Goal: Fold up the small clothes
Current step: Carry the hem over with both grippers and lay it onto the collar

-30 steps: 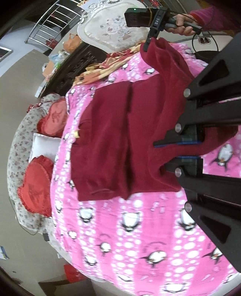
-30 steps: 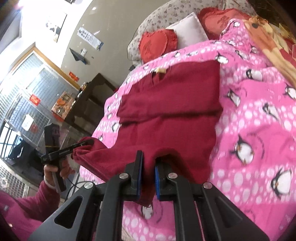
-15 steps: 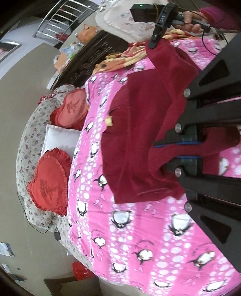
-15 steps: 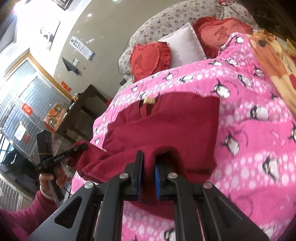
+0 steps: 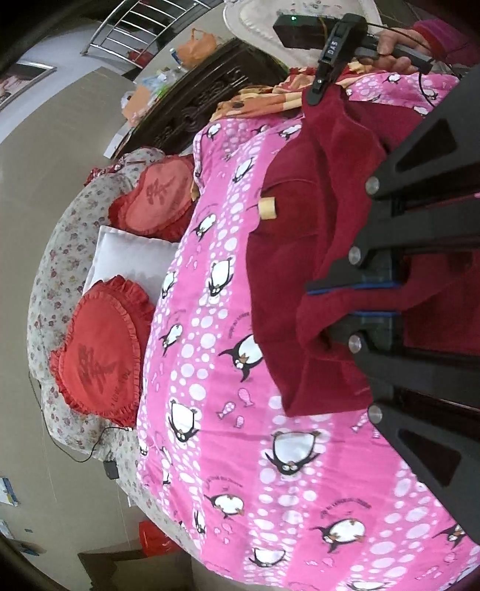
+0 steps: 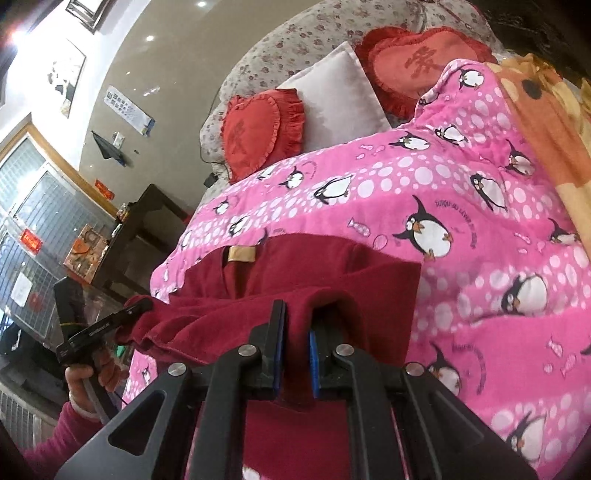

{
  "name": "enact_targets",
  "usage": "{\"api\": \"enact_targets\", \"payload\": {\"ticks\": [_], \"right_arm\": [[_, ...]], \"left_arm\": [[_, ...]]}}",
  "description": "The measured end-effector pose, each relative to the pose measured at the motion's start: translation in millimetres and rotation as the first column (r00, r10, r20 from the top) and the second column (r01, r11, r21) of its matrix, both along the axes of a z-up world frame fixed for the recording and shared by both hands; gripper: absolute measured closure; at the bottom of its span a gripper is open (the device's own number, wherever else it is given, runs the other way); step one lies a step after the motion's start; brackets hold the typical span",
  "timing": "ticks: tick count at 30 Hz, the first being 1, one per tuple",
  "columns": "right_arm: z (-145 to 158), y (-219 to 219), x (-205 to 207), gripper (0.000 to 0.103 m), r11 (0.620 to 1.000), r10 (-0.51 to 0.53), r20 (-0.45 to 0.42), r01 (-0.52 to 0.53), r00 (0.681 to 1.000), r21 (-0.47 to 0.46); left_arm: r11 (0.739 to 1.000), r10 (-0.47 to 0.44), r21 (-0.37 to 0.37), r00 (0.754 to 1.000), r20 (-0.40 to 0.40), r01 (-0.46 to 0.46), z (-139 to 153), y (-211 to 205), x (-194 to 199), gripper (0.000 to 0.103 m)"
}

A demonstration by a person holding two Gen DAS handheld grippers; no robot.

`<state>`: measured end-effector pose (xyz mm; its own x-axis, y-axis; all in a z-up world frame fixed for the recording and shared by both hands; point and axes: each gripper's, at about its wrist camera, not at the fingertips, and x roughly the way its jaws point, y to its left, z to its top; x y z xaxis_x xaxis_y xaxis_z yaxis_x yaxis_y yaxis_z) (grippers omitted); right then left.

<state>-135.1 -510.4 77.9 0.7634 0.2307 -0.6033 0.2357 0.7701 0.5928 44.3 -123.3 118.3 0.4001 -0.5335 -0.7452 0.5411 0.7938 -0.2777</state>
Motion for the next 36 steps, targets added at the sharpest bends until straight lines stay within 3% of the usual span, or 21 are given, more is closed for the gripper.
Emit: {"api": "enact_targets", "payload": {"ticks": [4,7,10,12,14,17,20,24,26,31,36], "right_arm": [[-14,-17,16,0.103,0.997,-0.027,-0.023,0.028,0.999,0.071],[-9,-28,15,0.103,0.994,-0.060,-0.010,0.061,0.998,0.085],[9,-40,2,0.086,0.989,-0.117,0.057,0.112,0.991,0.093],[18,-43,-6,0.085,0.988,-0.126,0.085,0.117,0.988,0.105],[27,-37,-13,0.085,0.993,-0.097,0.087,0.091,0.992,0.073],[35,-9,-20,0.085,0.999,-0.021,0.074,0.024,0.997,-0.040],[34,17,-28,0.085,0.993,0.026,0.085,-0.016,0.996,-0.116],[22,40,-18,0.085,0.986,0.098,0.069,-0.087,0.993,-0.145],[17,42,-5,0.085,0.981,0.082,0.038,-0.074,0.996,-0.179],[1,22,35,0.085,0.987,-0.015,0.005,0.015,1.000,-0.162],[-32,4,78,0.085,0.985,-0.081,-0.150,0.057,0.985,-0.162]], "left_arm": [[0.999,0.035,0.009,0.997,-0.062,-0.034,-16,-2,17,0.090],[1.000,0.028,0.016,0.995,-0.094,-0.027,-19,-4,24,0.086],[1.000,0.008,-0.008,0.995,-0.097,-0.009,-13,-3,23,0.068],[1.000,-0.004,-0.029,0.994,-0.112,0.001,-9,-3,23,0.046],[0.999,-0.018,-0.043,0.992,-0.122,0.013,-5,-4,19,0.033],[0.999,-0.016,-0.035,0.995,-0.094,0.013,2,-4,11,0.026],[0.999,0.038,-0.030,0.999,-0.021,-0.039,10,1,8,0.012],[0.997,0.058,-0.056,0.998,-0.008,-0.058,16,9,12,0.011],[0.998,0.050,-0.040,0.999,0.003,-0.050,15,6,11,0.011],[0.997,0.066,0.043,0.998,-0.003,-0.066,-12,-12,20,0.011],[0.980,0.135,0.156,0.989,-0.068,-0.123,-56,-19,40,0.011]]}}
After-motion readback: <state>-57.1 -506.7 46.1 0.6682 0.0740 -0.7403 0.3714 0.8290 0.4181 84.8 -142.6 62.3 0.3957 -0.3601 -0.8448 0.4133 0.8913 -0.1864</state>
